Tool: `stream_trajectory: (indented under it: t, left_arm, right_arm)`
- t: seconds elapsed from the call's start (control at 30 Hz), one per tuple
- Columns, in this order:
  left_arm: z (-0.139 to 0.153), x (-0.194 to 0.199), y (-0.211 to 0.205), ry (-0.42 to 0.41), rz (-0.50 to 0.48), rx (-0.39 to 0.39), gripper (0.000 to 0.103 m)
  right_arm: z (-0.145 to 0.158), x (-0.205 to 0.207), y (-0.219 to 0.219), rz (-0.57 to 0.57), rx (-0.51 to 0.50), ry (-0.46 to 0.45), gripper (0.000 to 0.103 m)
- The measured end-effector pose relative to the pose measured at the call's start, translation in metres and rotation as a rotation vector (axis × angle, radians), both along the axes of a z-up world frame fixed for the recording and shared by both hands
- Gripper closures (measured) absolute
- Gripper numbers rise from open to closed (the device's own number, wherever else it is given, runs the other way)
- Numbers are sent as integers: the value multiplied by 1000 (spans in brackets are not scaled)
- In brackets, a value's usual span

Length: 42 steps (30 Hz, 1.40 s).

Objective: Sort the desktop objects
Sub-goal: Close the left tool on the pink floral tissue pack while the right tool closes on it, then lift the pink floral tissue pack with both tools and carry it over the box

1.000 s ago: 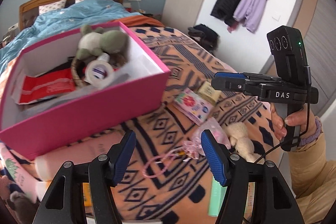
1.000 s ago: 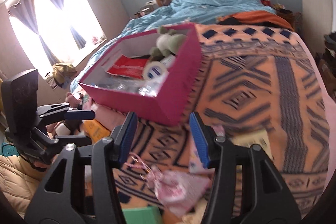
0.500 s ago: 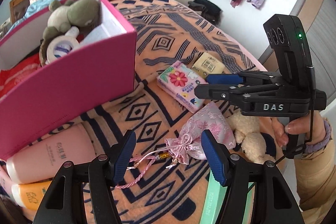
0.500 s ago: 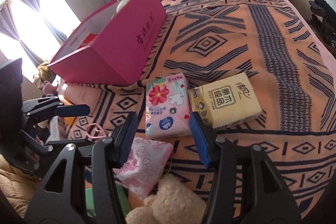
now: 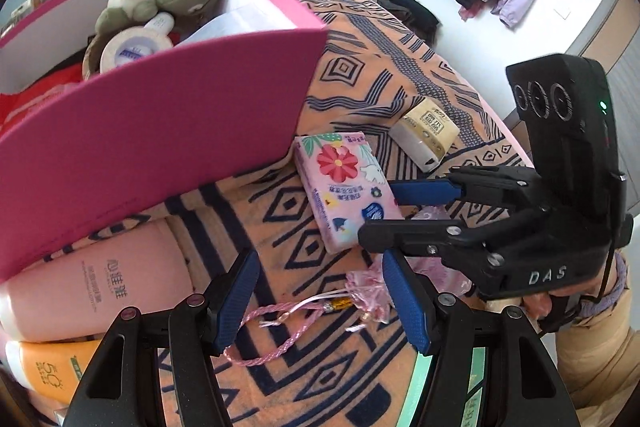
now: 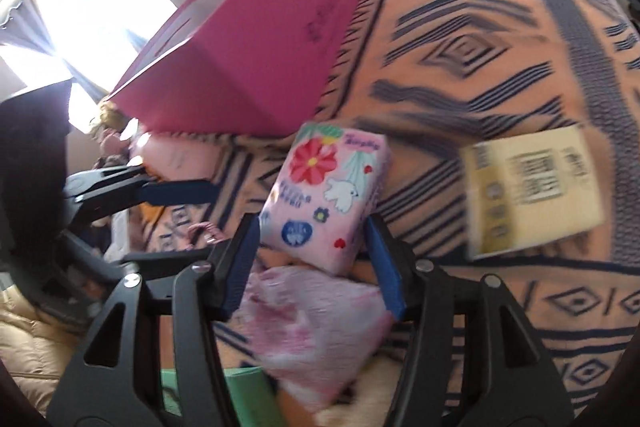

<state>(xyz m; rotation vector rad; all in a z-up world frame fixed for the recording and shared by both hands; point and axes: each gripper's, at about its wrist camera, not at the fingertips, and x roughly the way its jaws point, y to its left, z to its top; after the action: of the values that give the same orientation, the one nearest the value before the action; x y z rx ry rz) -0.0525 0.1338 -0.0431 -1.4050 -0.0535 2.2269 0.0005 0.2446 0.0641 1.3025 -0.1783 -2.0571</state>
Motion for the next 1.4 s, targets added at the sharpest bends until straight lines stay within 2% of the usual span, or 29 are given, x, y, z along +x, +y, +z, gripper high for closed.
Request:
stream_trajectory:
  t: [0.1, 0.3, 0.37, 0.43, 0.5, 0.53, 0.57, 0.73, 0.97, 1.23, 1.4]
  left_arm:
    - [-1, -2, -7, -8, 13, 11, 39]
    - [0, -10, -2, -21, 0, 37, 39]
    - [0, -13, 5, -26, -16, 39, 49]
    - [-2, -18, 11, -40, -24, 41, 54]
    - [-5, -22, 15, -59, -37, 52, 67]
    - [-8, -24, 17, -77, -43, 66, 73]
    - [-9, -25, 17, -88, -45, 81, 74]
    - [-16, -34, 11, -129, -28, 149, 74]
    - [-13, -30, 5, -139, -23, 219, 75]
    - [12, -12, -5, -39, -19, 201, 75]
    - [21, -2, -7, -13, -38, 195, 75]
  right_arm:
    - [3, 2, -3, 9, -4, 10, 47]
    - [6, -10, 13, -75, -49, 10, 49]
    - [5, -12, 15, -81, -45, 7, 54]
    - [3, -13, 15, -82, -58, 2, 56]
    - [2, -15, 16, -81, -67, -4, 61]
    - [2, -15, 15, -81, -70, -6, 66]
    - [1, -16, 14, -76, -74, -10, 69]
    - [-3, -20, 14, -81, -82, -14, 71]
    - [1, -12, 16, -87, -109, 5, 71]
    - [18, 4, 10, -81, -128, 58, 70]
    - [26, 12, 7, -72, -158, 77, 71]
